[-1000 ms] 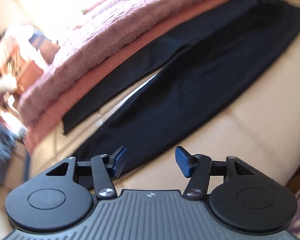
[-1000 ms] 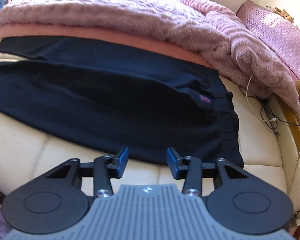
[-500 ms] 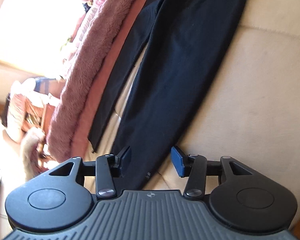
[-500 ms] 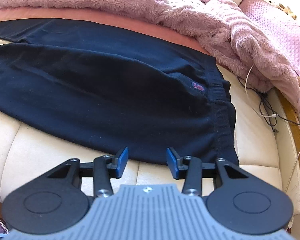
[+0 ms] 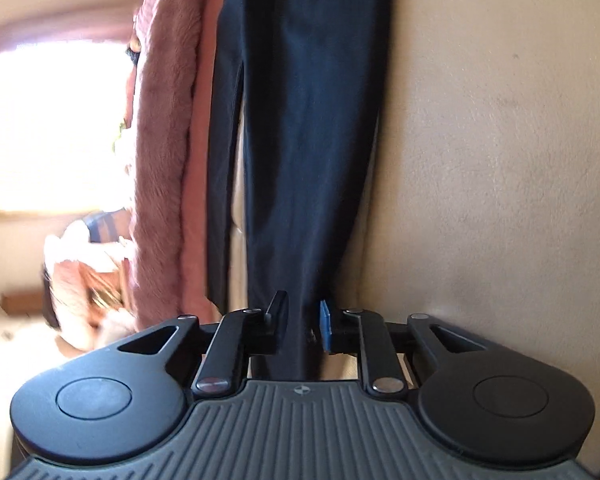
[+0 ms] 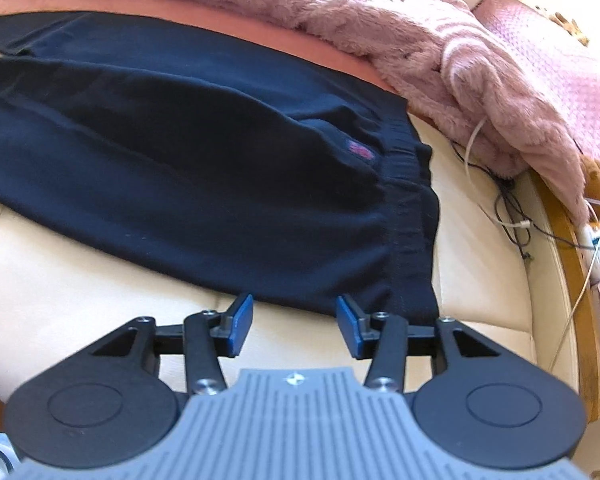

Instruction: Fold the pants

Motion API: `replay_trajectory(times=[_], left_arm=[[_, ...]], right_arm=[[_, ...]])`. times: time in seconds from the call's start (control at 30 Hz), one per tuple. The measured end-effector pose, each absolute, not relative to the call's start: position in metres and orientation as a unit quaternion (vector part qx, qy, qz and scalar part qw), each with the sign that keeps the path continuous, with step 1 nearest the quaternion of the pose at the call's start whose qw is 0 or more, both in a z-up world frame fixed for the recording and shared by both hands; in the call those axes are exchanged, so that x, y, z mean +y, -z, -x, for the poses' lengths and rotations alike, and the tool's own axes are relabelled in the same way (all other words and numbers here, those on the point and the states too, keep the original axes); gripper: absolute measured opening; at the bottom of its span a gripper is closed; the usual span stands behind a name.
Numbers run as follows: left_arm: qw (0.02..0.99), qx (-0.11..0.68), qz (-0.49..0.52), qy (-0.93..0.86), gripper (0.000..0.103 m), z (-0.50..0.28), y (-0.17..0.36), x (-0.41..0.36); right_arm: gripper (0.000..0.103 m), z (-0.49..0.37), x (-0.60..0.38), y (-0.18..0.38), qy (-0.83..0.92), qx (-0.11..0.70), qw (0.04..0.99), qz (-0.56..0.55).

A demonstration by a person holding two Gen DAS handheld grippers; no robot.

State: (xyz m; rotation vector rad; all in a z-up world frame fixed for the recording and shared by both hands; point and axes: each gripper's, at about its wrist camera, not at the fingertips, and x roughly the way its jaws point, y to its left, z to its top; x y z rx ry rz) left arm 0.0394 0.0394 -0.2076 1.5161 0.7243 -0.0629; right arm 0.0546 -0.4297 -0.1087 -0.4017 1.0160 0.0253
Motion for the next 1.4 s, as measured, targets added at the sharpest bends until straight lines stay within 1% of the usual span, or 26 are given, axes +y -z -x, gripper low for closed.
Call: replay_trajectory(times=[0.1, 0.13, 0.2, 0.33, 0.5, 0.7, 0.77, 0.93, 1.07, 1.1, 1.13, 1.2, 1.3, 1.4], left_arm=[[0.716, 0.348, -0.605, 0.012, 0.008, -0.057, 0.193, 0.036], [0.732, 0.354, -0.582, 0.005, 0.006, -0.06, 0.187, 0.035], [0.766, 0.365, -0.528, -0.012, 0.003, -0.069, 0.172, 0.038], [0.82, 0.386, -0.42, -0.035, 0.003, -0.088, 0.138, 0.051], [0.858, 0.397, -0.324, -0.044, 0.003, -0.111, 0.103, 0.063], [0.868, 0.397, -0.292, -0.056, 0.003, -0.119, 0.092, 0.063], [0.87, 0.398, -0.284, -0.06, 0.003, -0.113, 0.091, 0.061], [0.876, 0.398, -0.264, -0.07, 0.003, -0.112, 0.086, 0.057], [0.885, 0.402, -0.221, -0.077, 0.003, -0.119, 0.077, 0.063], [0.887, 0.403, -0.213, -0.077, 0.003, -0.121, 0.075, 0.064], [0.888, 0.403, -0.209, -0.077, 0.003, -0.123, 0.074, 0.065], [0.889, 0.401, -0.206, -0.077, 0.003, -0.125, 0.072, 0.065], [0.892, 0.399, -0.198, -0.08, 0.003, -0.128, 0.072, 0.065], [0.895, 0.392, -0.193, -0.085, 0.003, -0.128, 0.069, 0.064]], right_arm=[[0.045, -0.054, -0.435, 0.11, -0.007, 0.483, 0.855, 0.19], [0.045, -0.052, -0.435, 0.11, -0.009, 0.483, 0.854, 0.194], [0.045, -0.049, -0.434, 0.111, -0.018, 0.48, 0.851, 0.21], [0.045, -0.04, -0.43, 0.113, -0.055, 0.469, 0.838, 0.276], [0.044, -0.031, -0.428, 0.122, -0.111, 0.453, 0.789, 0.399], [0.044, -0.028, -0.431, 0.146, -0.159, 0.424, 0.703, 0.549], [0.039, -0.028, -0.435, 0.157, -0.167, 0.416, 0.673, 0.588], [0.039, -0.03, -0.445, 0.169, -0.184, 0.377, 0.631, 0.653], [0.038, -0.027, -0.449, 0.175, -0.192, 0.345, 0.606, 0.691], [0.033, -0.027, -0.45, 0.175, -0.188, 0.343, 0.603, 0.695], [0.026, -0.027, -0.451, 0.175, -0.182, 0.344, 0.597, 0.701], [0.023, -0.027, -0.458, 0.177, -0.167, 0.354, 0.585, 0.71], [0.021, -0.03, -0.458, 0.18, -0.163, 0.357, 0.594, 0.702], [0.005, -0.032, -0.457, 0.185, -0.155, 0.362, 0.596, 0.7]])
